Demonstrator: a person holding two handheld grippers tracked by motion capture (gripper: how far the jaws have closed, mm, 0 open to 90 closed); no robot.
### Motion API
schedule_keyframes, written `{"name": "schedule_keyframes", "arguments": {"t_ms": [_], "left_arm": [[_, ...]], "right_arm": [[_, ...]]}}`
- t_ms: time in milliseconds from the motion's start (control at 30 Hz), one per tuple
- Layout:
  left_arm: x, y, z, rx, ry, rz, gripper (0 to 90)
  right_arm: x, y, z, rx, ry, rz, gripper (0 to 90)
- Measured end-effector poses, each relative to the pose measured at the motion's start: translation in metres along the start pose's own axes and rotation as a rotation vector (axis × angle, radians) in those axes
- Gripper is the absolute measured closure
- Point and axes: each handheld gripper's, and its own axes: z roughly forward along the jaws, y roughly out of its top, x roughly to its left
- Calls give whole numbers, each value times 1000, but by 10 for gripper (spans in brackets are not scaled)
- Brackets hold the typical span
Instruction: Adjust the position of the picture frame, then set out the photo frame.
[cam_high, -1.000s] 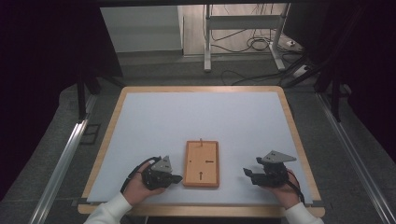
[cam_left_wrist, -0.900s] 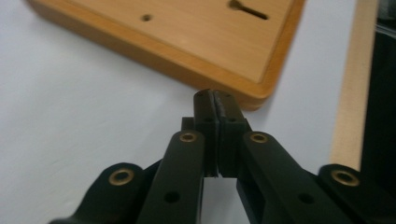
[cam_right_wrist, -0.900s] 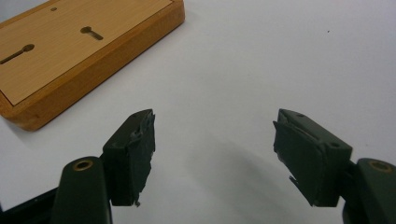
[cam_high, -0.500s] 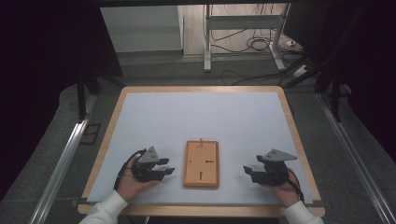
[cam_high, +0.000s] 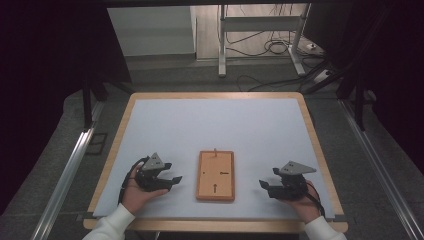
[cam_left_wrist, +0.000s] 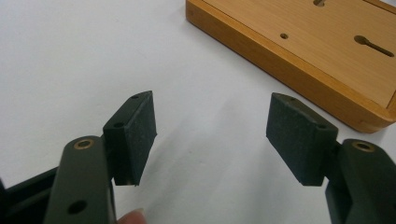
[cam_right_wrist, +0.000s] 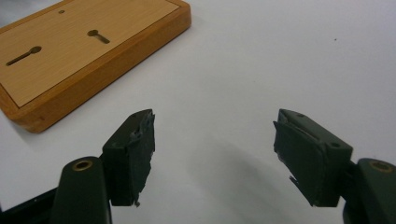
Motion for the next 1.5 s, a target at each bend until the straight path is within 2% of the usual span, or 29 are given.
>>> {"name": "schedule_keyframes", "arguments": {"t_ms": [333,533,733,867,967,1033,1067,1200,1267,1500], "left_arm": [[1,8,6,-2,-14,9,315],[-2,28,14,-17,-68,45,309],[-7,45,21,-25,-86,77,313],[-9,64,35,-23,-105,87,323],[-10,71,40,-21,-119,91,320],[-10,78,45,-14,-146,97,312],[-10,84,48,-16,-142,105,303],[-9,93,54,-19,-150,101,297],[-8,100,60,-27,-158,87,296],[-10,111,71,-36,-157,90,304]], "right_arm": [[1,0,0,6,7,-8,288],[3,1,0,1,10,-11,287],[4,1,-2,-6,9,-11,286],[4,1,-2,-6,5,-14,285],[4,1,-3,-6,1,-11,284],[3,1,-3,-7,0,-11,284],[3,1,-4,-7,-2,-9,284],[3,0,-4,-6,-4,-10,284],[4,1,-4,-6,-5,-19,283],[4,1,-4,-8,-6,-20,283]]}}
